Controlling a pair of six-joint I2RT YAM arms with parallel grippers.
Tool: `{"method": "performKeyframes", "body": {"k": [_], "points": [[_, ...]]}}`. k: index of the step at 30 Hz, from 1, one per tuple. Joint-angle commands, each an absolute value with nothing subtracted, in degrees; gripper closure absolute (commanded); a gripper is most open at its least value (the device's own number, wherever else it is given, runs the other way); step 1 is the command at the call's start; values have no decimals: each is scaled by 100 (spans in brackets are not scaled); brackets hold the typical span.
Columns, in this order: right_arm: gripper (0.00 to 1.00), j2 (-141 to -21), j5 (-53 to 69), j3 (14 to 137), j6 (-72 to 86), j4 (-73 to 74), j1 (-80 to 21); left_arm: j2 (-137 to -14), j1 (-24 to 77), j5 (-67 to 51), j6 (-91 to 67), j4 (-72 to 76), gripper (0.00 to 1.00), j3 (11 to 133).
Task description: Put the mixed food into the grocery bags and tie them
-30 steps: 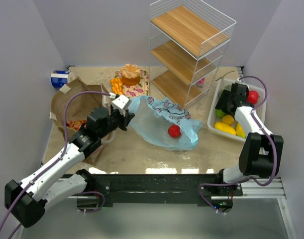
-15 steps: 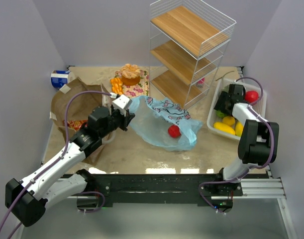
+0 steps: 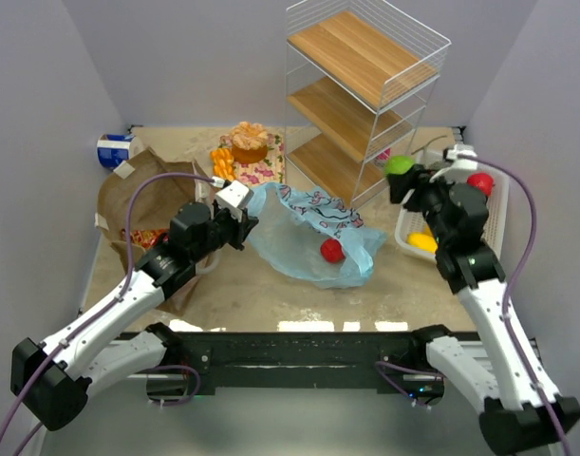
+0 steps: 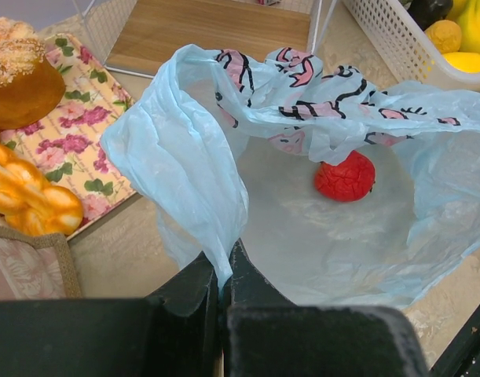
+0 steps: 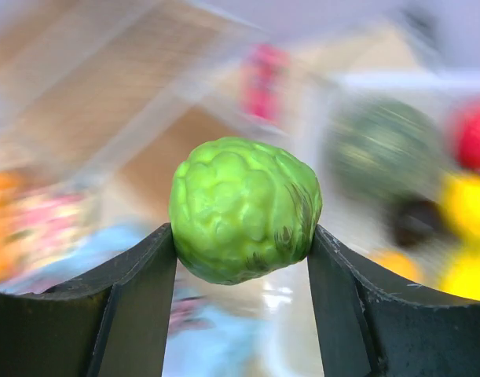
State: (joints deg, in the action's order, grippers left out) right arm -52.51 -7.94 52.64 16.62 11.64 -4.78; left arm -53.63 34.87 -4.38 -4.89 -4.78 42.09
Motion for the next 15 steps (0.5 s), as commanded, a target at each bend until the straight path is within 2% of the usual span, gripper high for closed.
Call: {"method": "performKeyframes", "body": {"k": [1,3,5,9,15], "points": [[69,-4546,498,5159,1845,949,-1897,-5440,3454,-536,-439,-237,100,4219],[68,-4509,1209,5168,1846,1036,-2326,-5484,3445,-589,-448,-229,100,4219],[68,-4614,1344,5168,1776,1194,-2661,-5511,3454,-606,-466,-202,100,4219],[68,-4807,670,5089,1477,1660,-4047,-5546,3445,-607,-475,-193,100,4210],[67,-5508,-420,5317,1318,2029,-5088,-5563,3454,-545,-475,-185,100,4184]]}}
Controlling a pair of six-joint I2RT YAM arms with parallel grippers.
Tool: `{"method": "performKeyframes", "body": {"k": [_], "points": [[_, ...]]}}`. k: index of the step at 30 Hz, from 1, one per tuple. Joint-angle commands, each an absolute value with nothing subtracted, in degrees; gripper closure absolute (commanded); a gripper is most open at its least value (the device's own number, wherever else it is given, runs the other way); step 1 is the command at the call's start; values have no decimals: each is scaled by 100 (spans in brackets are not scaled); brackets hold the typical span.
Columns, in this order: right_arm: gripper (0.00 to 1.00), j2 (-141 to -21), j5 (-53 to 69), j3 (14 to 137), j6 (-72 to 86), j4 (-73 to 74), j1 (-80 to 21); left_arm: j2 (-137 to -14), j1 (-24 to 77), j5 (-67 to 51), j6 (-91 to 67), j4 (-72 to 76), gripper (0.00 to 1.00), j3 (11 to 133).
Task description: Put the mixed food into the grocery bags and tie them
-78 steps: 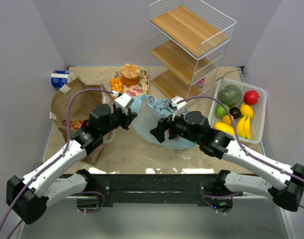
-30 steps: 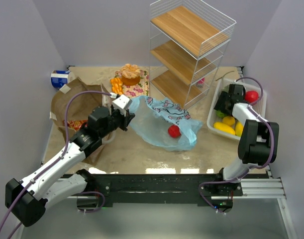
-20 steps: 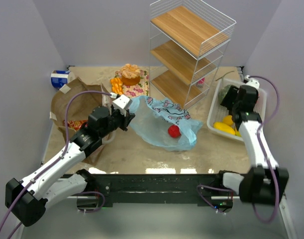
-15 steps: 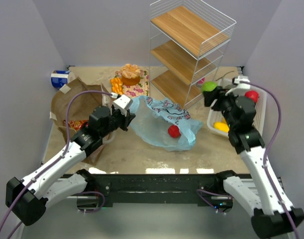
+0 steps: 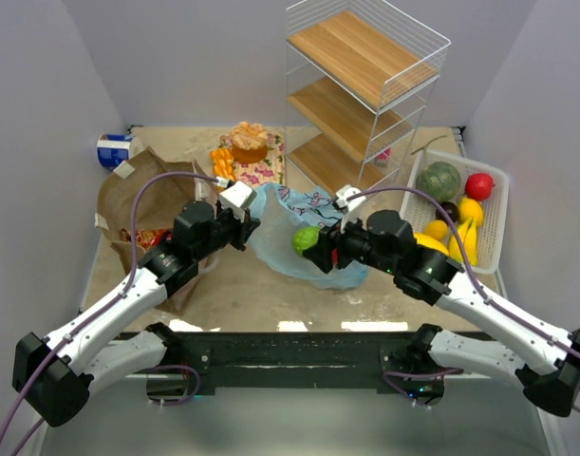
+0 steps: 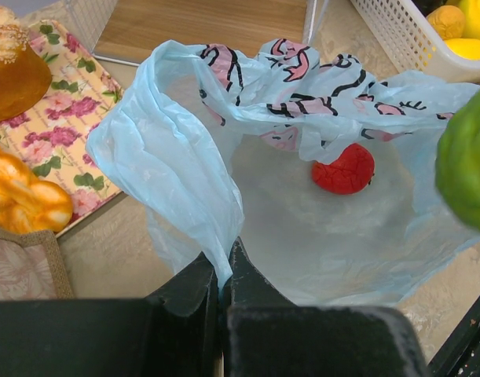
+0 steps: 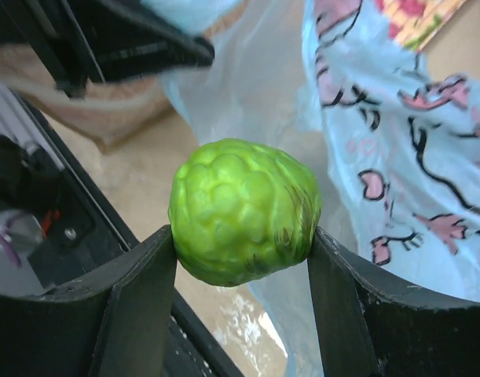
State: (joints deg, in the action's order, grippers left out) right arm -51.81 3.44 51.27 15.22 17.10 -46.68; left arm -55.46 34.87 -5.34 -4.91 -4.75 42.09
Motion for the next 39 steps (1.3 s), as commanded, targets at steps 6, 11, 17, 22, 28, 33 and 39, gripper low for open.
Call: {"method": "performKeyframes", "body": {"k": [6,11,17,22,28,33,39], "points": [[43,-6503,-1476,5800,1599,2723,-5106,-5572,3454,-536,-466,-184,100,4184],[2,-6478,-1336,6020,1512,2681,-5106,-5581,3454,-527,-466,-185,100,4175],[1,-5933,-2108,6765,1591,3242,-4932,-5581,3445,-545,-466,-193,100,4210],[6,-5713,-1619,6733,1521,3437,-2571,-5537,3454,-562,-448,-228,100,4227],[13,-6433,-440,5838,1520,2787,235,-5379,3454,-554,-448,-237,100,4210],[13,-7450,-940,5467,1687,2083,835,-5309,3454,-545,-440,-237,100,4210],[6,-8111,-1336,5230,1749,1609,958,-5317,3445,-580,-431,-228,100,4201]]}}
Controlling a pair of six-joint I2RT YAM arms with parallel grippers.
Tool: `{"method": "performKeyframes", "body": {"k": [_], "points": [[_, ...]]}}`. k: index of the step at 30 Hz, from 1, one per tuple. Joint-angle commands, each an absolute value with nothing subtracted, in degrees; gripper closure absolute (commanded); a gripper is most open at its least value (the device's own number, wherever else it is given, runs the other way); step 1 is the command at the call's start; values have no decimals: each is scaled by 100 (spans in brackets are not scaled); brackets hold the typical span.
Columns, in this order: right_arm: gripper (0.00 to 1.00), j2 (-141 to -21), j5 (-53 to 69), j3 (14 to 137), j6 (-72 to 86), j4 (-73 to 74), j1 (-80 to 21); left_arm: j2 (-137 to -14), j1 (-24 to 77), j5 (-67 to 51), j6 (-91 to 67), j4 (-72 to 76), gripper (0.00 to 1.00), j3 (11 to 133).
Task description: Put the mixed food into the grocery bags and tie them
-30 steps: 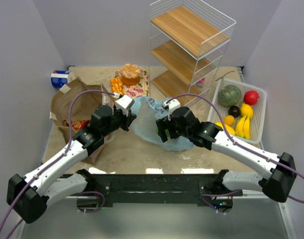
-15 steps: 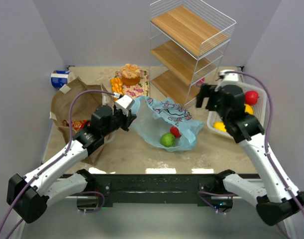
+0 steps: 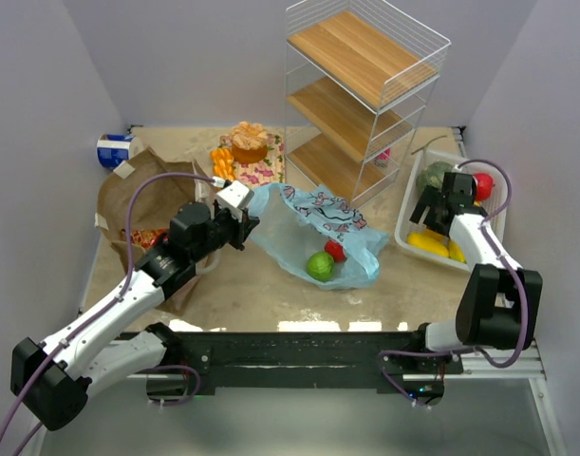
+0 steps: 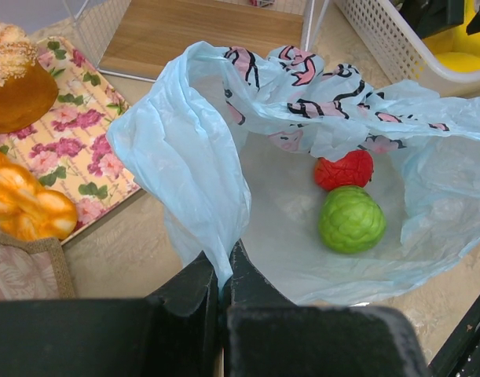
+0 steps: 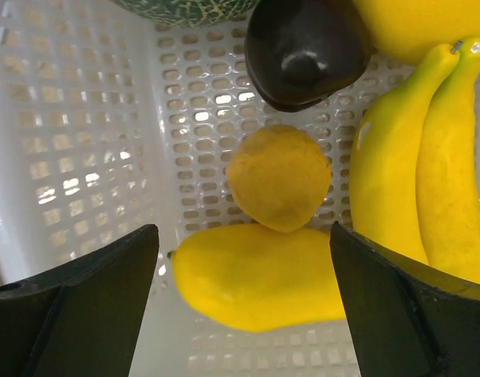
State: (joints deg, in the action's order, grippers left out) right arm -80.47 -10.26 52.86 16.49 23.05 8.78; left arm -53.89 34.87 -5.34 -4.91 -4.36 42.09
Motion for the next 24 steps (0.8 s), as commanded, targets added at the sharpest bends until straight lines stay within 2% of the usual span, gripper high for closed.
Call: {"method": "performKeyframes", "body": {"k": [1,3,6,13,15,17,19,22,24], "points": [[7,-8260,-1327,5195,1740,1539,967,-5335,3445,-580,-431,-237,100,4210],[9,-8428,-1310,5186,1749,1407,993,-5353,3454,-598,-422,-246,100,4219],[21,-8622,-1406,5194,1758,1327,1011,-5309,3445,-615,-413,-211,100,4210],[55,-7964,-1451,5255,1661,1397,1011,-5265,3454,-633,-413,-202,100,4192],[66,-7361,-969,5308,1582,1407,993,-5291,3454,-650,-422,-202,100,4201],[70,-6788,-129,5282,1617,1232,871,-5309,3454,-668,-439,-211,100,4210],[71,-5970,-18,5343,1565,1160,512,-5335,3445,-677,-457,-220,100,4227],[71,-5285,131,5554,1284,1248,-1267,-5405,3454,-694,-457,-237,100,4245],[71,-5090,638,5546,1292,1231,-1887,-5423,3445,-712,-457,-246,100,4254]]}}
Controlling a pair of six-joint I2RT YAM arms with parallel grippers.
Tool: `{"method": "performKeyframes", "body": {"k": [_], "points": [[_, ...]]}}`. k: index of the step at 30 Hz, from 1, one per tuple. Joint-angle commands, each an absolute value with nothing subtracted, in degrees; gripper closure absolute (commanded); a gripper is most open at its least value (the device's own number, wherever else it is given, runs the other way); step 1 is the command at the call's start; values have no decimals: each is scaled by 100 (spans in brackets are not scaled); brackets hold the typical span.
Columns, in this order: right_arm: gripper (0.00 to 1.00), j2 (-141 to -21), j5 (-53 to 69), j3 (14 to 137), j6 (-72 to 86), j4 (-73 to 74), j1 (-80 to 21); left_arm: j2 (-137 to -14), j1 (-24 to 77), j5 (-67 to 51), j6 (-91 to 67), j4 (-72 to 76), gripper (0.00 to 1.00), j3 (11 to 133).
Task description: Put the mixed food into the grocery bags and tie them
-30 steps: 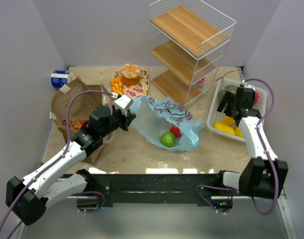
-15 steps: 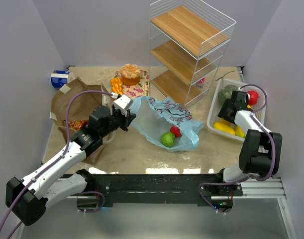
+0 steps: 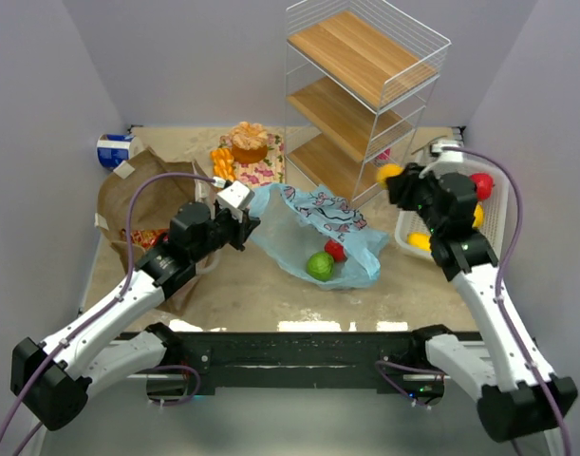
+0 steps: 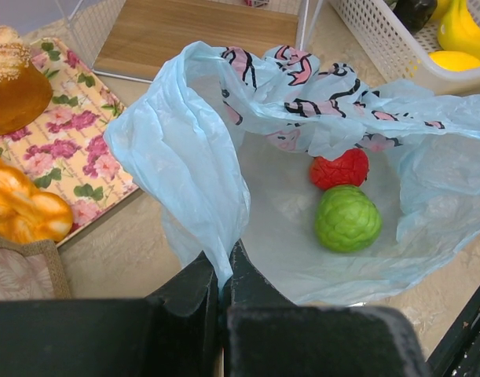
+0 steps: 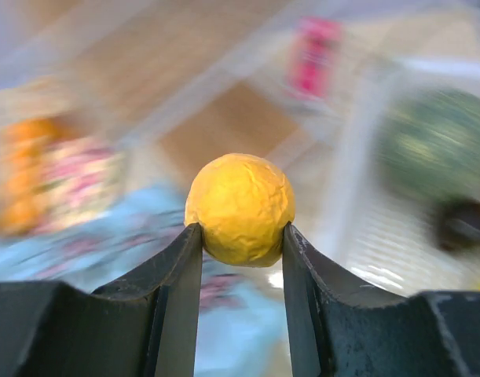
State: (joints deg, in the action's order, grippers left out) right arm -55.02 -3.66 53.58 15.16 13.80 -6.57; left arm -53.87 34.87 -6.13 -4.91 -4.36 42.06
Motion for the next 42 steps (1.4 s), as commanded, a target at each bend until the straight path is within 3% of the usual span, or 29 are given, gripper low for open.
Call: {"method": "performKeyframes", "body": {"k": [1,5,10,15,17,18,20,21,24,27,31,37,42], "points": [[71,-4932,781,5494,1309,1196,-2429,-5405,3445,-712,-457,-237,100,4245],[71,-4903,661,5239,1170,1264,-3891,-5423,3445,-651,-457,-229,100,4219],[71,-5773,-499,5317,923,1827,-5420,-5528,3454,-650,-457,-237,100,4228],[67,-6669,-2019,5641,1327,2267,-5493,-5511,3445,-607,-457,-229,100,4210],[56,-6854,-2293,5809,1519,2452,-5493,-5511,3454,-606,-466,-237,100,4210],[36,-7029,-2390,5975,1529,2496,-5493,-5502,3454,-598,-457,-220,100,4210],[9,-7171,-2347,6178,1486,2653,-5493,-5511,3454,-598,-457,-229,100,4210],[1,-7189,-2147,6361,1442,2706,-5493,-5511,3445,-615,-466,-237,100,4210],[1,-6778,-2091,6469,1494,2698,-5493,-5511,3454,-598,-457,-237,100,4210],[1,-6180,-2434,6670,1713,2864,-4986,-5502,3454,-589,-466,-237,100,4219],[4,-5898,-1427,6487,1609,2857,-2460,-5537,3454,-677,-475,-246,100,4245],[12,-6836,-625,5881,1318,2261,222,-5406,3445,-650,-475,-281,100,4236],[18,-7723,-1122,5537,1415,1574,949,-5291,3454,-598,-457,-290,100,4219]]}}
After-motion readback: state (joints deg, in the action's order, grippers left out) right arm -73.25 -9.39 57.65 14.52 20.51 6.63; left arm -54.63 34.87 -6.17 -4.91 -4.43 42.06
